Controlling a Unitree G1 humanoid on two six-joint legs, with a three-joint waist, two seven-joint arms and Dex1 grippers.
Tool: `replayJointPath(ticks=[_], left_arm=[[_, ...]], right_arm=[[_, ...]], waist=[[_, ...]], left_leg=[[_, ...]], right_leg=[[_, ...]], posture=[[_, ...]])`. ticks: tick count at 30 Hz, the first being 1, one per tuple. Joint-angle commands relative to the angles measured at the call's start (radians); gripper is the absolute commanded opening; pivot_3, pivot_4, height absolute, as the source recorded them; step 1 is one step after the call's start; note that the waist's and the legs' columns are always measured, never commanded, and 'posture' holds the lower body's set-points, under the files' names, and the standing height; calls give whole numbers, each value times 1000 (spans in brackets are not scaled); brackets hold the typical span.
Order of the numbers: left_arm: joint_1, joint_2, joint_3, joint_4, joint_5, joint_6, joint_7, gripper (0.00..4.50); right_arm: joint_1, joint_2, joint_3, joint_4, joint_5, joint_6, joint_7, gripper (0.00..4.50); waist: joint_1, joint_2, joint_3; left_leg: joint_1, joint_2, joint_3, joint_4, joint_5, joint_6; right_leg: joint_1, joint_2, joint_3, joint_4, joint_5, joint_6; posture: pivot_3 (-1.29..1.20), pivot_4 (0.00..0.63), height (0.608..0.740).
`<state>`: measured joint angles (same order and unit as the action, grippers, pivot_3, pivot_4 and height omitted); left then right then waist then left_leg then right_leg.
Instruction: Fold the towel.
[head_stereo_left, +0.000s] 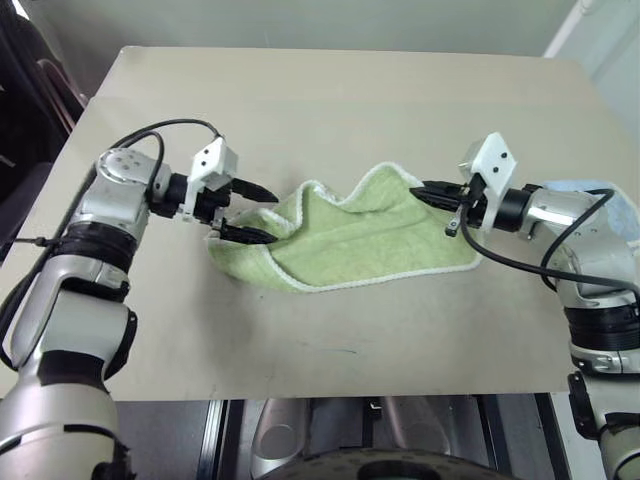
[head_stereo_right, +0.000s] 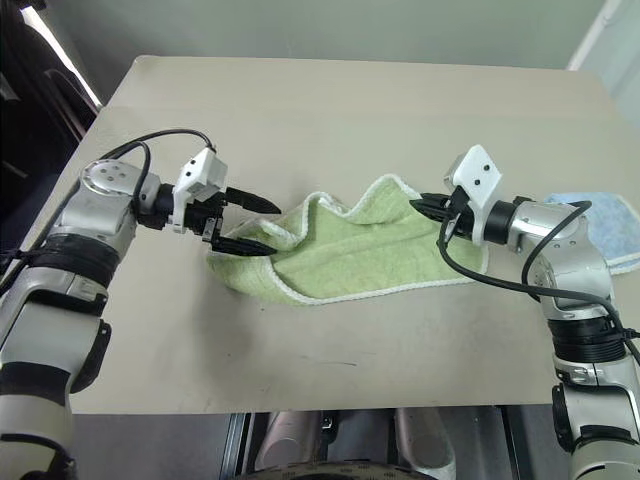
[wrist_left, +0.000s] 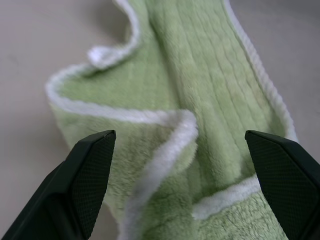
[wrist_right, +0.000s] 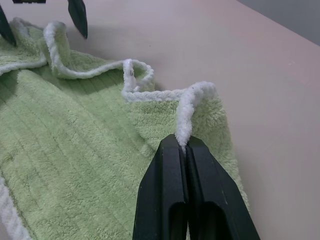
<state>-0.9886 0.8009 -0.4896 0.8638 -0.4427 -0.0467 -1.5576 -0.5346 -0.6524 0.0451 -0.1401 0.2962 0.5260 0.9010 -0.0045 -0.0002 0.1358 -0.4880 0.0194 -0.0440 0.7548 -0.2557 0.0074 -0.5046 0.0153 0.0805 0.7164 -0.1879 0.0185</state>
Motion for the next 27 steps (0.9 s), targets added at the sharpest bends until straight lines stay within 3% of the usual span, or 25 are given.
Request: replayJointPath(ticks=[1,8,13,21,27], left_arm=[[-42,6,-41,16,-30,-42,-57,4500],[-68,-16,-77,52,-48,-80,-57,4500],[-73,-16,-88,52,-77,-60,-57,2998],[-69,22,-135,39,-102,-67,-57,36],[-67,34,-146,58,-89,-108,-57,36]], right_arm=[[-4,-11,-14,-40,2,-6,-10,28],[-2,-13,-17,-38,-3,-7,-13,28],[2,-15,-22,-38,-1,-7,-14,0],[3,-16,-21,-39,-5,-13,-16,0],[2,-18,-22,-33,-10,-19,-20,0]], waist=[[0,0,0],[1,0,0],[1,0,0],[1,0,0],[3,0,0]], left_leg=[[0,0,0,0,0,0],[0,0,0,0,1,0],[0,0,0,0,1,0],[0,0,0,0,1,0],[-1,0,1,1,1,0]], right_leg=[[0,0,0,0,0,0],[0,0,0,0,0,1],[0,0,0,0,2,4],[0,0,0,0,2,4],[0,0,0,0,2,4]], posture=[[0,150,697],[0,150,697],[0,150,697],[0,150,697],[0,150,697]])
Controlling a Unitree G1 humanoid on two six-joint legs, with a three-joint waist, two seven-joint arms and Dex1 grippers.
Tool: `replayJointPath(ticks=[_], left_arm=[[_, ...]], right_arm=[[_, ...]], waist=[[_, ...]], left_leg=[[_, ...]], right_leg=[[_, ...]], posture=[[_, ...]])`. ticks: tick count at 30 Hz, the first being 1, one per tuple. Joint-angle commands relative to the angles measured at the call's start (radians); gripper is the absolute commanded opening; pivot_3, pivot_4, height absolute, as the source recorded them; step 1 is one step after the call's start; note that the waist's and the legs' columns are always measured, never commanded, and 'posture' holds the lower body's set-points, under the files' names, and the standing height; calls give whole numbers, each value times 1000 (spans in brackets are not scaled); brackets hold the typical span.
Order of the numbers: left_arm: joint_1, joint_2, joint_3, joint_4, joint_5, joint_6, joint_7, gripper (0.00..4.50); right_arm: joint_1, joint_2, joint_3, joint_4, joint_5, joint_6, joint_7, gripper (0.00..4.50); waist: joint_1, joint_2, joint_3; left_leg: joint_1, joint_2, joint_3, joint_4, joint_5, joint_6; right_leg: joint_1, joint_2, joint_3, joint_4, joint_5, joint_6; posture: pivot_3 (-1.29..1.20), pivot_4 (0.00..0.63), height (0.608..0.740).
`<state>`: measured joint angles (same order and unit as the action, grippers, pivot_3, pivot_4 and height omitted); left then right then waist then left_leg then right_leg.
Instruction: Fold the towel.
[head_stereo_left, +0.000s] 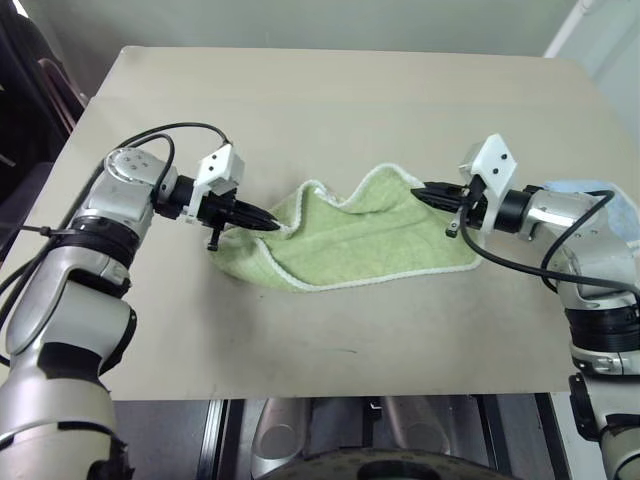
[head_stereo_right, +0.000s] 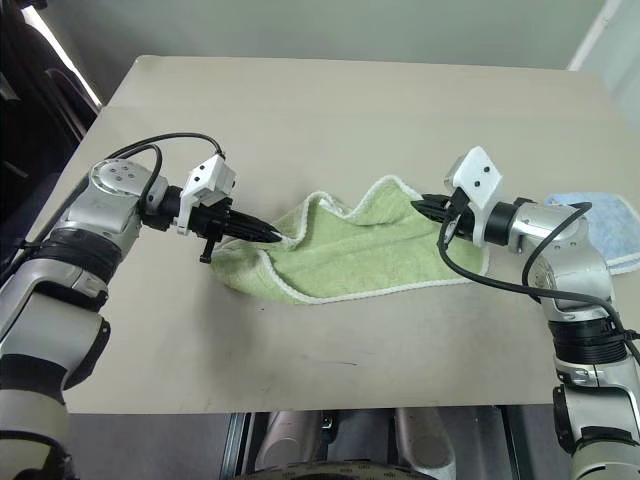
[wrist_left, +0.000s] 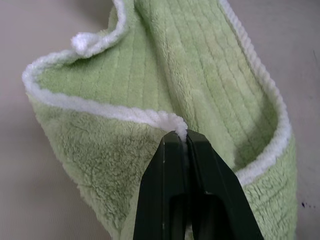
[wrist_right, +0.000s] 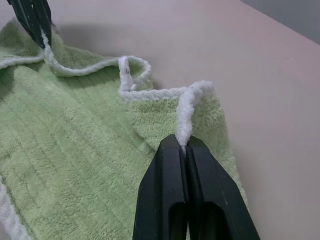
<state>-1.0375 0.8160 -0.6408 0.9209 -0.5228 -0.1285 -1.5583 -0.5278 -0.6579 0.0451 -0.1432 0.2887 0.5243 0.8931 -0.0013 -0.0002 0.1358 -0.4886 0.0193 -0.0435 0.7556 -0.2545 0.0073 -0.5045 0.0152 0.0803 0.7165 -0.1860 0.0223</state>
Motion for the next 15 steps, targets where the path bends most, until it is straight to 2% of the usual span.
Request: replayJointPath(ticks=[1,3,7,12,15], left_arm=[[-18,18,11,2,-16,-20,-56,36],[-21,17,23,5,-28,-9,-56,36],[-38,6,130,33,-70,60,-56,36],[-80,-9,314,154,-9,78,-55,36],[-111,12,444,248,-4,151,32,36]], right_arm=[[-5,-12,-22,-30,-3,-18,-14,0],[-5,-11,-22,-28,-4,-21,-15,0],[-23,-4,-33,-16,-7,-31,-35,0],[-67,8,-111,24,24,-37,-77,0],[-114,-12,-154,94,1,-58,-109,0]], waist=[[0,0,0],[0,0,0],[-1,0,0],[-1,0,0],[-1,0,0]], left_leg=[[0,0,0,0,0,0],[0,0,0,0,0,0],[0,0,0,0,0,0],[0,0,0,0,1,0],[0,0,0,0,1,0]], right_leg=[[0,0,0,0,0,0],[0,0,0,0,0,0],[0,0,0,0,0,0],[0,0,0,0,0,0],[-1,0,0,0,-1,-2]], posture=[[0,150,697],[0,150,697],[0,150,697],[0,150,697],[0,150,697]])
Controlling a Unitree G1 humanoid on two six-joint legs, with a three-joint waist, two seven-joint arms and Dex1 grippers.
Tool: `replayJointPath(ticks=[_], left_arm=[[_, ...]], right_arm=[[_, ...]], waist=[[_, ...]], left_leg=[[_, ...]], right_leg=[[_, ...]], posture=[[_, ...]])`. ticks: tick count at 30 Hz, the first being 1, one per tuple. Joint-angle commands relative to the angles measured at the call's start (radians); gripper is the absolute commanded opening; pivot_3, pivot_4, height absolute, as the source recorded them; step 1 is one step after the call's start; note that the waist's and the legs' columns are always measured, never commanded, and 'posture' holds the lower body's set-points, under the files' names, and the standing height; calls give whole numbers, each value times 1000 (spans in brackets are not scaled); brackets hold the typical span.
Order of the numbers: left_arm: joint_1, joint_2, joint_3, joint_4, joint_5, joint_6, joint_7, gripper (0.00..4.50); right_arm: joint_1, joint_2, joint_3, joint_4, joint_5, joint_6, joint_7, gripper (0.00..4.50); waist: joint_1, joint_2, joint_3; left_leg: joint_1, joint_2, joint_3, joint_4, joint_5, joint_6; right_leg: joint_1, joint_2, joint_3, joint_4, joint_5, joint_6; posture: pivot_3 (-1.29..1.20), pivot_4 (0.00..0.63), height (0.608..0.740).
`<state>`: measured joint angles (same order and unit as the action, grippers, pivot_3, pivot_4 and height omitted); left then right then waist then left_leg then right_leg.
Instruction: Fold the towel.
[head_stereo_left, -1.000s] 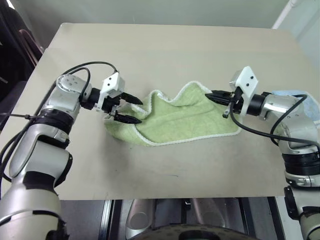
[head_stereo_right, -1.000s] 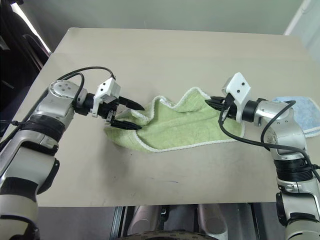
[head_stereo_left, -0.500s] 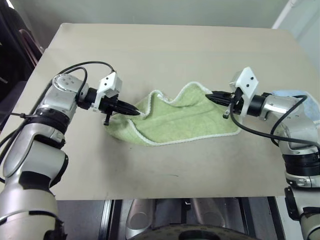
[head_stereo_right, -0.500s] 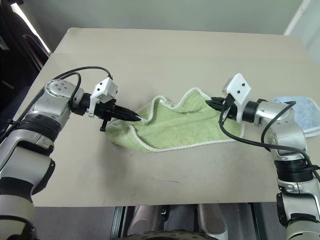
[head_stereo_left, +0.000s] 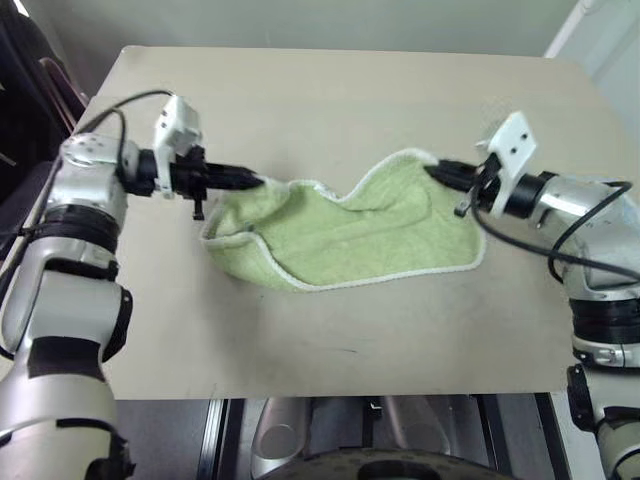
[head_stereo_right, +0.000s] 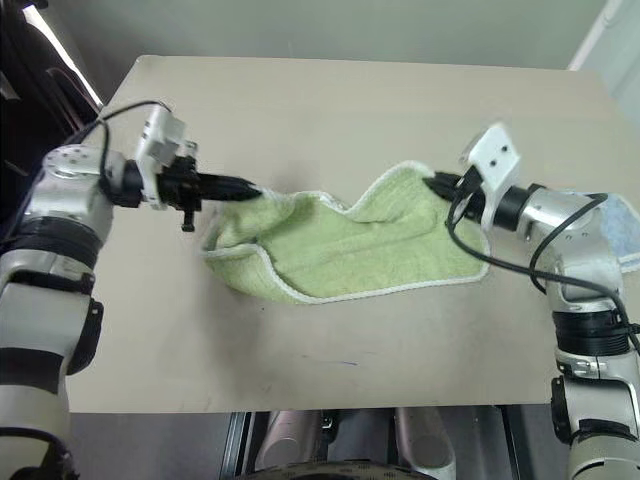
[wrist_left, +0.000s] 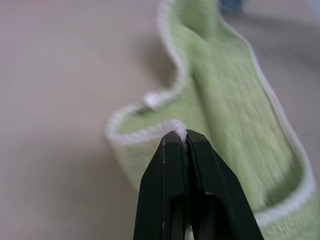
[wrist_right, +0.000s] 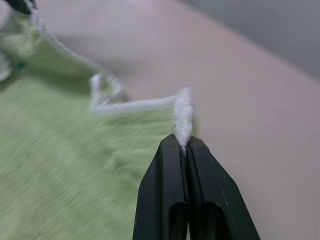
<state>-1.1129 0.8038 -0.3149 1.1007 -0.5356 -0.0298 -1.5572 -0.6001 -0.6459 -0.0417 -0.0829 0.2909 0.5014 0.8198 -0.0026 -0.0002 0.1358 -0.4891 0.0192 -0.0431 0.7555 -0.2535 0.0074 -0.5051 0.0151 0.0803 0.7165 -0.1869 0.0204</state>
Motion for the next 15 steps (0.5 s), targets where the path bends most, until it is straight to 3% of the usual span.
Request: replayJointPath(ticks=[1,7,15], left_arm=[[-37,32,153,90,17,59,62,36],[-31,39,280,145,112,25,176,36],[-102,12,403,199,221,-64,465,36]], right_arm=[[-58,-30,-81,57,-4,-42,-42,0],[-122,-57,-101,187,-32,-118,-64,0],[-259,-87,-87,470,-104,-281,-70,0]], waist=[[0,0,0],[0,0,0],[0,0,0]], left_leg=[[0,0,0,0,0,0],[0,0,0,0,1,0],[-1,-1,0,-1,2,1]], right_leg=[[0,0,0,0,0,0],[0,0,0,0,0,0],[-1,-1,0,0,2,3]], posture=[[0,150,697],[0,150,697],[0,150,697]])
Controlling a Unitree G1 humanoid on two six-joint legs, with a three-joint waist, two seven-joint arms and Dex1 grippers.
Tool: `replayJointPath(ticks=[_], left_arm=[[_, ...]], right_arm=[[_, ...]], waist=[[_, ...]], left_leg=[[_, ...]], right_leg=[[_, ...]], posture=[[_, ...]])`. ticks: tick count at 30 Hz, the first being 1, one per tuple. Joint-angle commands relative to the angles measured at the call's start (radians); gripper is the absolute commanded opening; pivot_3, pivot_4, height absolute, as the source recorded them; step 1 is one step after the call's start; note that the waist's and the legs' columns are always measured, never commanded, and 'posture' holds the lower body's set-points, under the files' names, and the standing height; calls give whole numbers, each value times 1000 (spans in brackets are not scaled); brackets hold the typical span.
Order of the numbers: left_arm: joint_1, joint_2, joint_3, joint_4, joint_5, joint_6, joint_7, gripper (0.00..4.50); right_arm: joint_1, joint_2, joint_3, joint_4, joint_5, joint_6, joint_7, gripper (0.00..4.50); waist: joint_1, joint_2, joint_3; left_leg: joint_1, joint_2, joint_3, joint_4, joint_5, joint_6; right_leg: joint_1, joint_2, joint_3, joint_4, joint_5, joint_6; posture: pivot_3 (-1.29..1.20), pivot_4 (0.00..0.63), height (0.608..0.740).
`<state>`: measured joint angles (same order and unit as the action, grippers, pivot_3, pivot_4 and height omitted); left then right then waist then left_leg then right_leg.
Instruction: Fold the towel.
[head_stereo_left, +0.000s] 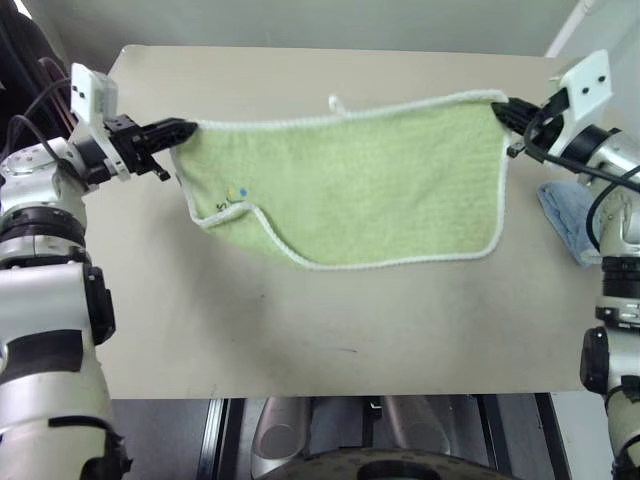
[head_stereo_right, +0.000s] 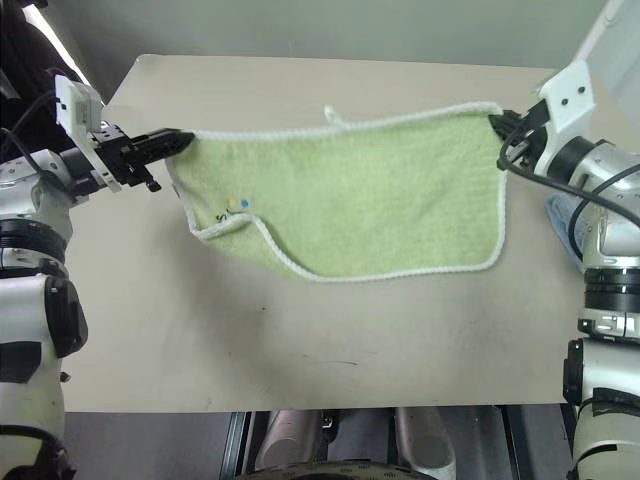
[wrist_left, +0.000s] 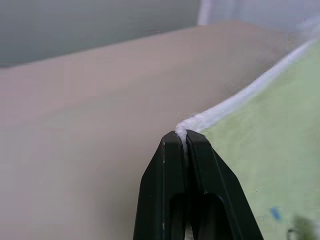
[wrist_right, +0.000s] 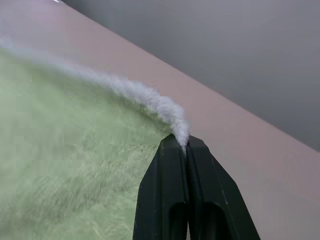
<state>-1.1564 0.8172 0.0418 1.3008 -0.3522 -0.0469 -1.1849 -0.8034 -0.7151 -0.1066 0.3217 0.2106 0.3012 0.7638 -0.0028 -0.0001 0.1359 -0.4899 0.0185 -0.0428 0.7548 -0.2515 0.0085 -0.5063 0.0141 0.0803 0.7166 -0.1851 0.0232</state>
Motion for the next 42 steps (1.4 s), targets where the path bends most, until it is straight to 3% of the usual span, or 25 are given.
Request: replayJointPath(ticks=[1,12,21,27,32,36,42], left_arm=[[-69,-12,48,3,64,-76,151,36],[-211,-93,94,37,239,-259,595,36],[-280,-99,155,47,284,-278,708,36],[-235,-89,158,50,310,-246,608,36],[-179,-70,193,38,266,-210,320,36],[-116,-6,181,24,270,-155,82,36],[-60,50,203,-1,236,-81,-125,36]], right_arm=[[-86,-16,-20,123,-35,-114,-22,0],[-392,23,-24,626,-109,-456,-115,0],[-433,2,-35,710,-109,-534,-141,0],[-389,-8,-44,708,-100,-549,-116,0],[-268,-37,-81,565,-20,-469,12,0],[11,-80,-118,195,95,-272,129,0],[329,-134,-209,-209,242,-1,147,0]], waist=[[0,0,0],[-11,2,1],[-14,3,2],[-20,2,3],[-20,2,4],[-20,1,3],[-19,0,3]], left_leg=[[0,0,0,0,0,0],[-7,-1,1,-1,3,0],[-22,0,2,-1,6,-2],[-24,0,3,2,6,-2],[-28,0,1,14,3,-1],[-32,0,2,20,1,-1],[-32,0,1,28,-1,-1]], right_leg=[[0,0,0,0,0,0],[-9,-1,1,1,4,5],[-25,-3,2,4,6,6],[-29,-2,2,9,5,5],[-31,-2,0,19,3,5],[-35,-1,-1,26,0,4],[-34,-1,-1,34,-3,3]], posture=[[0,150,697],[0,150,697],[0,150,697],[0,150,697],[0,150,697],[0,150,697],[0,150,697]])
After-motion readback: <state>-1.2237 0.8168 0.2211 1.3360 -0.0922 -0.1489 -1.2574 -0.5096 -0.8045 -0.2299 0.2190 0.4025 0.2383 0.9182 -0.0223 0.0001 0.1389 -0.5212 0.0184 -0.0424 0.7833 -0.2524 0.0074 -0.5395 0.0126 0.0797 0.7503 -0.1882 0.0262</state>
